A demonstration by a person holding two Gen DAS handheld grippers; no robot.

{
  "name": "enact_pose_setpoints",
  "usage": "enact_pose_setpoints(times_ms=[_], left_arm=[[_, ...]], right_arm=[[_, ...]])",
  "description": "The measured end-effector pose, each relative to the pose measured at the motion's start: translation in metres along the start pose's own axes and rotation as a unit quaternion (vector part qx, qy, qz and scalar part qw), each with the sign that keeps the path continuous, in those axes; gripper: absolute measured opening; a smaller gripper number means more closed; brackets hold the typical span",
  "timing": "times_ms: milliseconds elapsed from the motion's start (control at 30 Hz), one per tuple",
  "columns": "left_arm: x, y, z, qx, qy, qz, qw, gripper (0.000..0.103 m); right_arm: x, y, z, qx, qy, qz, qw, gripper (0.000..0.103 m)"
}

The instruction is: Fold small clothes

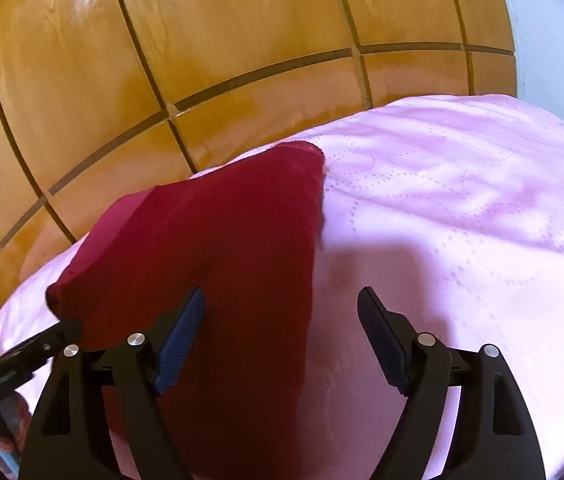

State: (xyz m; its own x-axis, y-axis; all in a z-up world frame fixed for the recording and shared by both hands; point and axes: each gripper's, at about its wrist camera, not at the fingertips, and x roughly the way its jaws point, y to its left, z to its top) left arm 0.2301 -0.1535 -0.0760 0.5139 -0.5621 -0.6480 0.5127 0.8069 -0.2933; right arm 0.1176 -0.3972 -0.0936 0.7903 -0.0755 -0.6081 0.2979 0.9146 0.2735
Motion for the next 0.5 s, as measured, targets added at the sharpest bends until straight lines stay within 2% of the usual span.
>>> enact_pose_setpoints(times_ms=[133, 267, 367, 500], left_arm=[[0.005, 0.001, -0.002, -0.002, 0.007, 0.010, 0.9999, 0.047], [0.012, 0.005, -0.010, 0.001, 0.018, 0.018, 0.9997, 0.047], [0.011, 0.009, -0.012, -0.006, 0.020, 0.013, 0.9997, 0.047], [0.001, 0.009, -0.014, -0.001, 0.017, 0.015, 0.9997, 0.047]], right_arm=[[-0.017, 0.002, -0.006, -0.011, -0.001, -0.011, 1.000, 0.078], [-0.012, 0.003, -0.028, -0.040, 0.029, -0.039, 0.998, 0.078], [-0.011, 0.005, -0.046, -0.043, 0.037, -0.025, 0.998, 0.078], [-0.020, 0.006, -0.050, -0.050, 0.037, -0.010, 0.998, 0.078]])
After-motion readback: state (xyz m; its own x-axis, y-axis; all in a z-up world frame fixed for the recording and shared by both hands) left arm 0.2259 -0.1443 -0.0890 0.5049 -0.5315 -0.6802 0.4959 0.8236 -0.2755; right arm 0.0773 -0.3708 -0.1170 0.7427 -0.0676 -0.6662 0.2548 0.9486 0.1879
